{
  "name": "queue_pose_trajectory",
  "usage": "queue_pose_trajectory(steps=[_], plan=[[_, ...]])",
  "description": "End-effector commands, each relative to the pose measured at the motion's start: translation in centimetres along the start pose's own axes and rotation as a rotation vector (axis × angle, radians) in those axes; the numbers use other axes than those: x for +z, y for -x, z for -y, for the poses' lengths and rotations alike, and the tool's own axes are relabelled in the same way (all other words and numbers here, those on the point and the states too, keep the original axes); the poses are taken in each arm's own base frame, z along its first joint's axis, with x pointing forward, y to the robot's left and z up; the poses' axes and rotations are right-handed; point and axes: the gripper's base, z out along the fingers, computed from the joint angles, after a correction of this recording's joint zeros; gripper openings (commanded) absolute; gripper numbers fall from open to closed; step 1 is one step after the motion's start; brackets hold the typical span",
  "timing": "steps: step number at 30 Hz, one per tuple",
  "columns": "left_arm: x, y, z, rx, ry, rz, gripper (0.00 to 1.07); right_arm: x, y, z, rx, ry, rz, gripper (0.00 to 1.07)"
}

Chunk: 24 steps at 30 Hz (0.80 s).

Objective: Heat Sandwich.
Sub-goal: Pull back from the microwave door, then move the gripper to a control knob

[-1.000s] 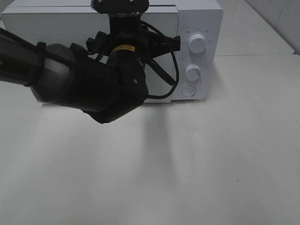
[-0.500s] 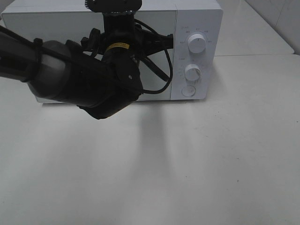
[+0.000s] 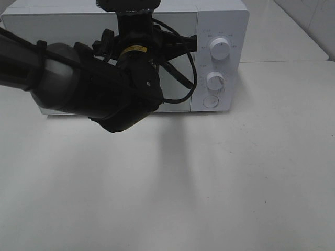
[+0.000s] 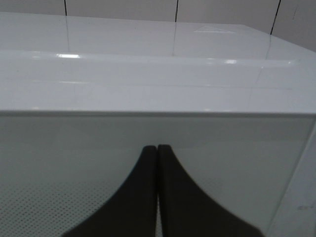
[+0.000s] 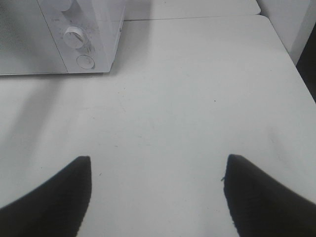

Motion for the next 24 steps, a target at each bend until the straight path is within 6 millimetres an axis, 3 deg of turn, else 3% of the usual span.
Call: queue_pose_trajectory(steps=[1,13,18,24], plan=[[-1.5,1.6,1.4,-0.038,-0.041,0.015,0.0,-0.3,-0.2,0.1,-0.008,-0.005,0.039,0.74],[-6.0,2.4,5.0,0.031,-0.129,-0.051,0.0,-0.3,-0.2,0.1,-0.008,-0.005,0.039,0.74],[-6.8,4.3,5.7,0.015,-0.302,-0.118,0.0,-0.3,-0.2,0.1,-0.008,-0.005,0.039,0.74],[-7.7,6.6,6.2,0.154,-0.632,-0.189,0.0,-0.3,-0.2,0.1,-0.008,-0.005,0.039,0.74]])
